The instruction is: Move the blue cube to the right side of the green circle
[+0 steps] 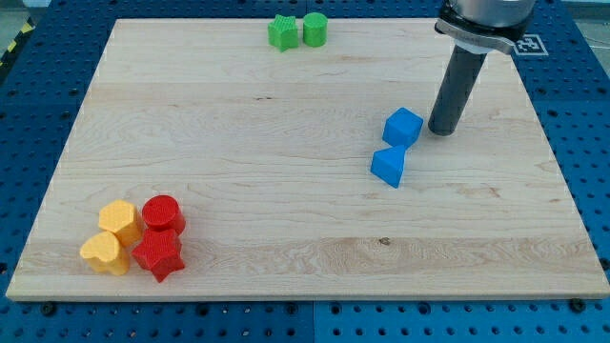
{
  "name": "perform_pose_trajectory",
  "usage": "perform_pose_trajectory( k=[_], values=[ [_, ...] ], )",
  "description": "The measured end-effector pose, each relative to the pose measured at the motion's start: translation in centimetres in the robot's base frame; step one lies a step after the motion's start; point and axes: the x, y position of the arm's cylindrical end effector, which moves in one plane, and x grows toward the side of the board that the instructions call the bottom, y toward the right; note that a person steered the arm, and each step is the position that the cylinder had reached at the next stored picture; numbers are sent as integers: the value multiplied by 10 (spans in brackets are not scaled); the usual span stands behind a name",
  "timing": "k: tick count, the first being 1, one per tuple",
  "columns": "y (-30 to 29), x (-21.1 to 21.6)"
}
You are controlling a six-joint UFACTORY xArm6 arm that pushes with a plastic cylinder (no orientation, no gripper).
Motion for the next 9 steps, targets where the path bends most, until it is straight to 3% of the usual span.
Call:
perform_pose_trajectory(
  k=[2,6,9],
  values=[
    [-4,24],
    [-61,0],
    [-108,5]
  ],
)
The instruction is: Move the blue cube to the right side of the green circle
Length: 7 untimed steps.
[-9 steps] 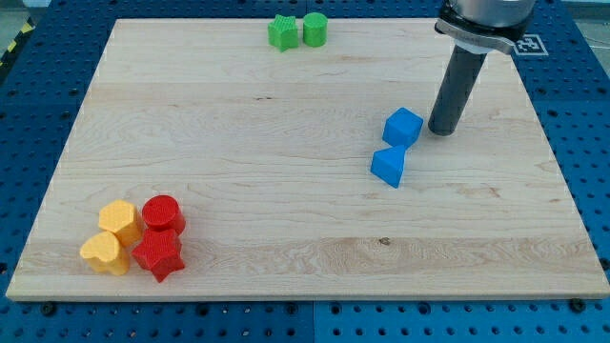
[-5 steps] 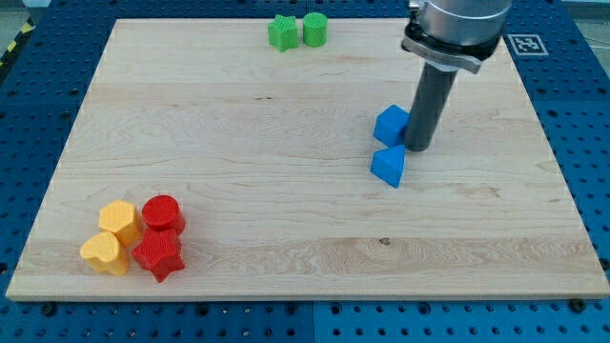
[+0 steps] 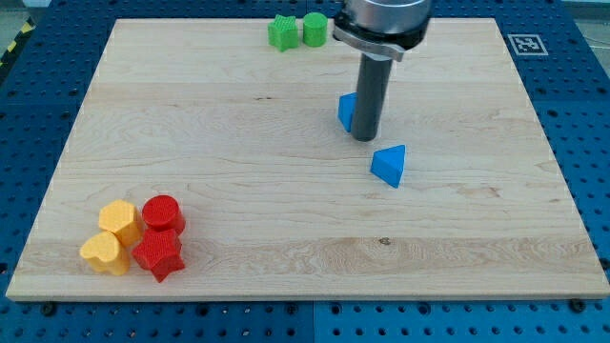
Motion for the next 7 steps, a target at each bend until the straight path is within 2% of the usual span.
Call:
perform_pose_trajectory(
  k=[1,5,7],
  values=[
    [-13,0],
    [-9,-46],
    [5,-45]
  ],
)
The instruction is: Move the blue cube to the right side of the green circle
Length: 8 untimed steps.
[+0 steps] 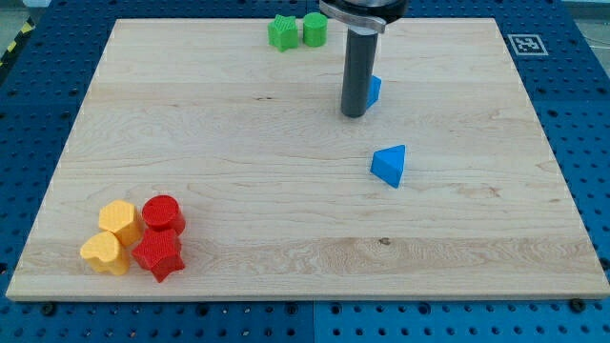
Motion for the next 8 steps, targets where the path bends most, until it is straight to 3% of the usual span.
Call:
perform_pose_trajectory(
  k=[5,8],
  values=[
    [54,-15],
    [16,-24]
  ],
)
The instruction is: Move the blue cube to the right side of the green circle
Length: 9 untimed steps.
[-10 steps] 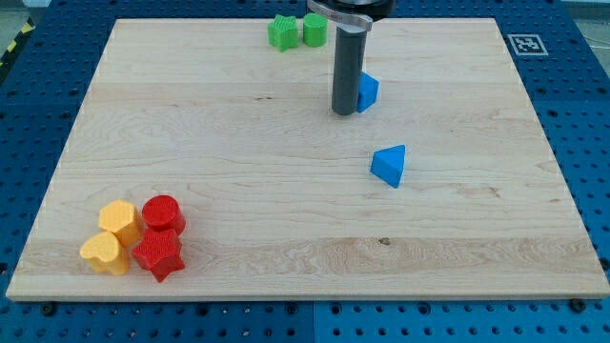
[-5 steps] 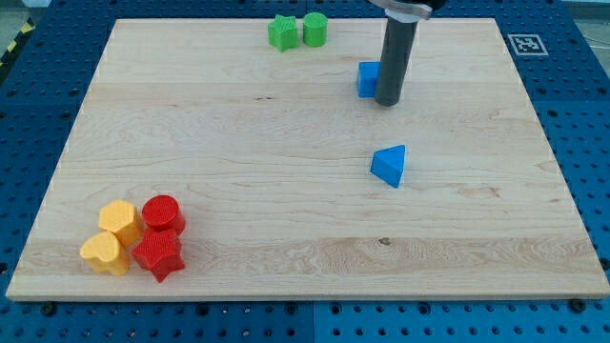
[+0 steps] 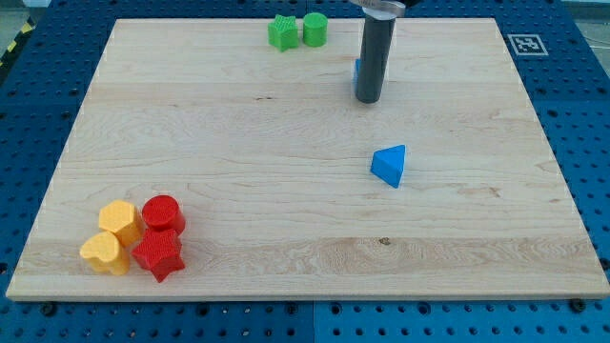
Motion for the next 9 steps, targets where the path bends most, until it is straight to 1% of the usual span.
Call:
perform_pose_trajectory(
  k=[1,2,3,4,5,9],
  values=[
    [6,-25],
    [6,-39],
    [14,-38],
    [36,-42],
    [31,-60],
    [6,-66]
  ],
)
